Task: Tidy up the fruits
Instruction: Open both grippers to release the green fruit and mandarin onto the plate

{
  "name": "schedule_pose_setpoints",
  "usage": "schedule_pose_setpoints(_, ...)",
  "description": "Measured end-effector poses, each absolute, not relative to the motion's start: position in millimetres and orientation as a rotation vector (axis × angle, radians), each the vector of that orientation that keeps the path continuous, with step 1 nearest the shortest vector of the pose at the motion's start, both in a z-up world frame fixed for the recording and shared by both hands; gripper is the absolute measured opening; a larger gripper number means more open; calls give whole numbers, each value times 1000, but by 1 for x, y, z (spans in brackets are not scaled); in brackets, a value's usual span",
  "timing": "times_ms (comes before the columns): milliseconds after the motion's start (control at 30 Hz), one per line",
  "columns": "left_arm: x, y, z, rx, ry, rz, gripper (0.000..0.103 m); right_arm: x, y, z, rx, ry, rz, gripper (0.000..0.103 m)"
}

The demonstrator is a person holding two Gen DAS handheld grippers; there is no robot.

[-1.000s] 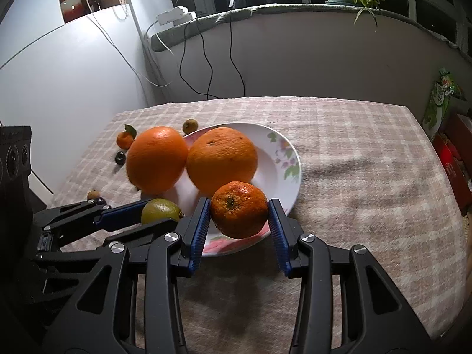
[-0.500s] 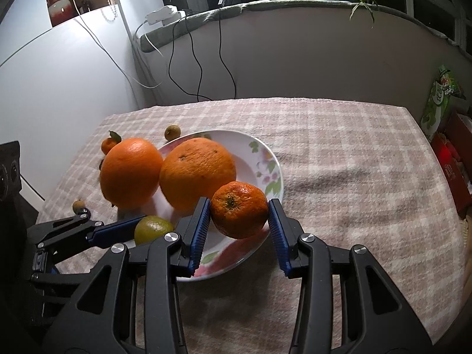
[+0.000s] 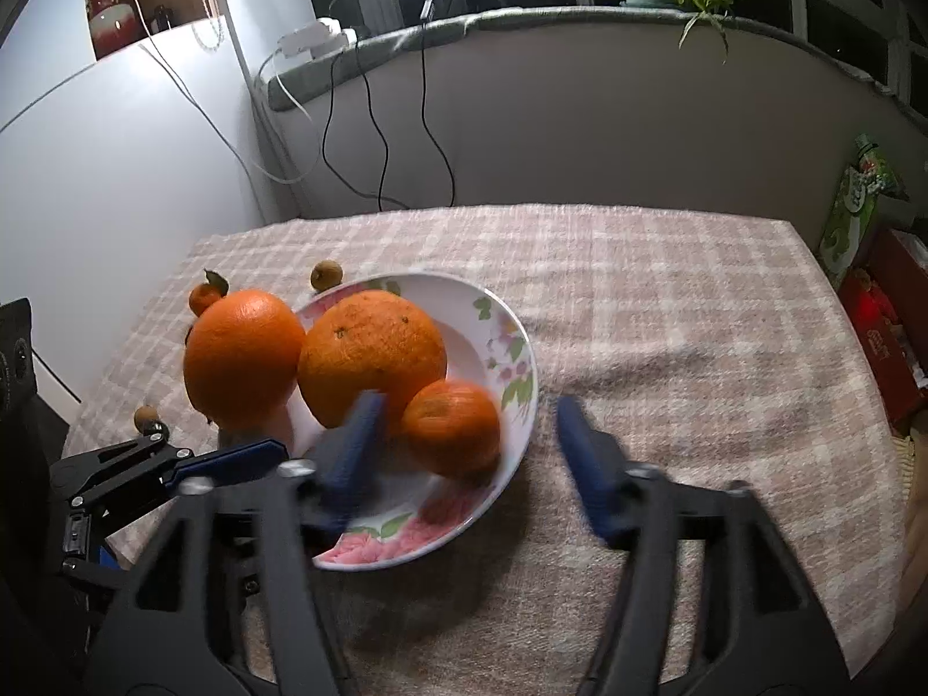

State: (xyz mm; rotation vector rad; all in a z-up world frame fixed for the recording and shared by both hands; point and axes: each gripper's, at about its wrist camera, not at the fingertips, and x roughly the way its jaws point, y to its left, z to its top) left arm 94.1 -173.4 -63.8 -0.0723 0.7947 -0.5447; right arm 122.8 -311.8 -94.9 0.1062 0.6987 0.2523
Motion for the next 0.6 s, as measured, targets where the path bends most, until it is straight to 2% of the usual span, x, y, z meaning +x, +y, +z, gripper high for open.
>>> schedule_pose_setpoints(600, 83, -159, -63, -97, 790, -536, 46, 108, -307, -80, 118, 669, 253, 72)
